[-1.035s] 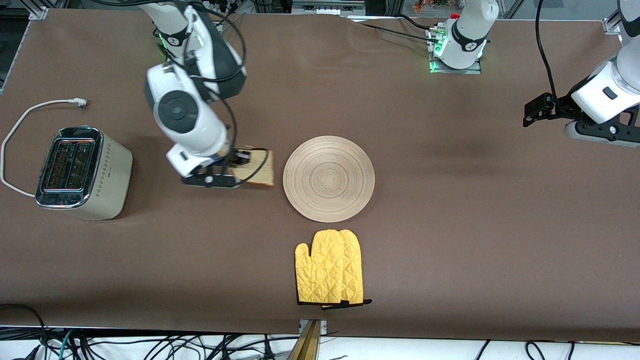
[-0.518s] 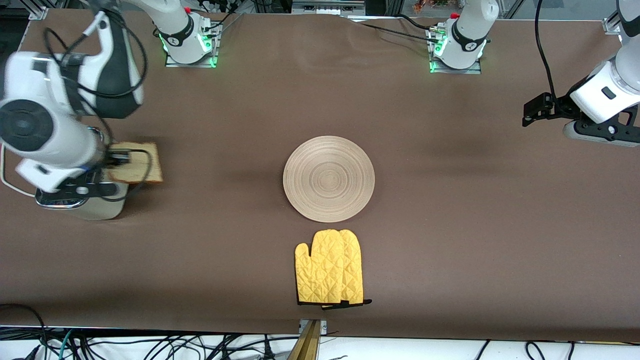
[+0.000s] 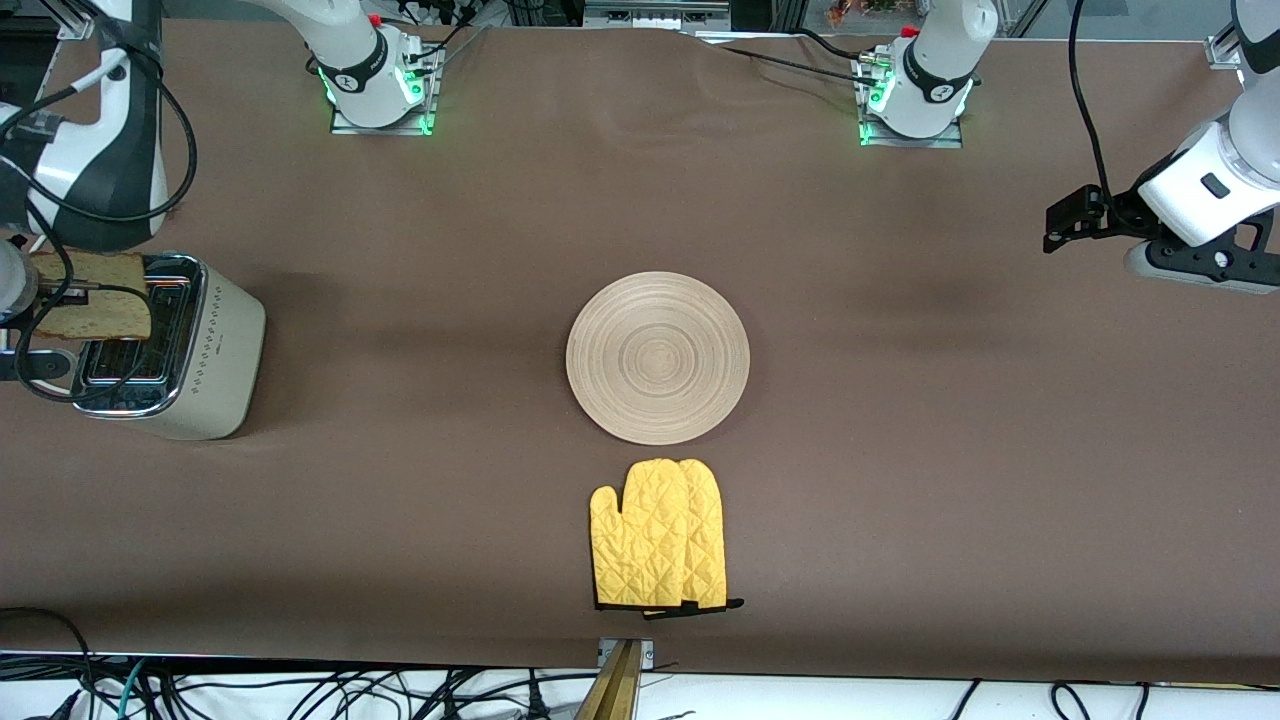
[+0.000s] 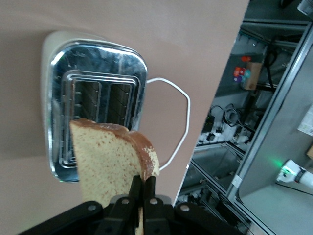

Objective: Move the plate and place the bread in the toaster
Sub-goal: 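Lower the bread into the toaster slot with the right gripper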

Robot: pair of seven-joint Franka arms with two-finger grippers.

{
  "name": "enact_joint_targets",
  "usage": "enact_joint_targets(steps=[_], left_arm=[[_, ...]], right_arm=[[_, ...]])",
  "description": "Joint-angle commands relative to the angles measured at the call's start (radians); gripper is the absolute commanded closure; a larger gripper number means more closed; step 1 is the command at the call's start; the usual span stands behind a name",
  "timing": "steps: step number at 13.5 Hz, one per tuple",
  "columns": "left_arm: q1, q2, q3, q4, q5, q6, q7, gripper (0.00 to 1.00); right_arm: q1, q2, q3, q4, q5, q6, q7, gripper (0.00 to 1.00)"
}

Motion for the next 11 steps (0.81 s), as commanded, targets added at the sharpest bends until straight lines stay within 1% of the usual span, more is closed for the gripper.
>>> enact_joint_targets(steps=[1, 5, 7, 11], left_arm=[[-0.007, 0.013, -0.003, 0.031, 0.025, -0.023, -0.014, 0.0], [-0.006, 0.013, -0.003, 0.03, 0.025, -0.023, -0.009, 0.0], [-0.007, 0.013, -0.003, 0.031, 0.025, -0.026, -0.012, 0.0], [-0.007, 0.013, -0.005, 0.031, 0.025, -0.026, -0.013, 0.0]], right_arm=[[-0.017, 0.062, -0.003, 0.009, -0.026, 0.001, -0.002, 1.0], [-0.028, 0.109, -0.005, 0.006, -0.028, 0.047, 0.003, 1.0], [-0.034, 0.114, -0.005, 0.006, -0.054, 0.05, 0.006, 1.0], [-0.028, 0.131, -0.003, 0.004, -0.059, 0.072, 0.038, 1.0]])
